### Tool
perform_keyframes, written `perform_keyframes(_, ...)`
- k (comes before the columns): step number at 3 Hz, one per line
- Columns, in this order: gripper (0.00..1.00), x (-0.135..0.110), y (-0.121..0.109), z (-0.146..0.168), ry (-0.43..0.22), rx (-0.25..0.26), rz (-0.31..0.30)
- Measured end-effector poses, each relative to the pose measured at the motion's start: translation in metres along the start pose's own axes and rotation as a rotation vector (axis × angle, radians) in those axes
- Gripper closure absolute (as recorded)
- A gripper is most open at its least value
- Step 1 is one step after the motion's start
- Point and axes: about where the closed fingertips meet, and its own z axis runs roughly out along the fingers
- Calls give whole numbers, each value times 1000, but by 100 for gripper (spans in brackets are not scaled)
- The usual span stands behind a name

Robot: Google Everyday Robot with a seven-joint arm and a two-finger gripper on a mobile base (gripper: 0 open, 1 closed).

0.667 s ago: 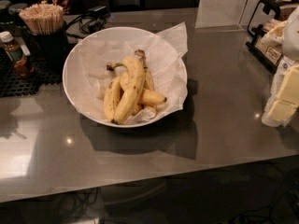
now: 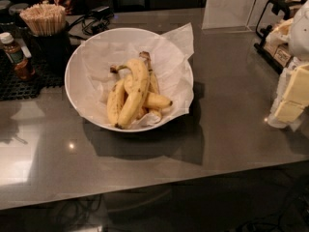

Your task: Pick banana from white bowl

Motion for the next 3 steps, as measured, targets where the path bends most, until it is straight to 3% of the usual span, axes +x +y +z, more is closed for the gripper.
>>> perform_keyframes(3,0,-79,-24,37,-93,-130,-247)
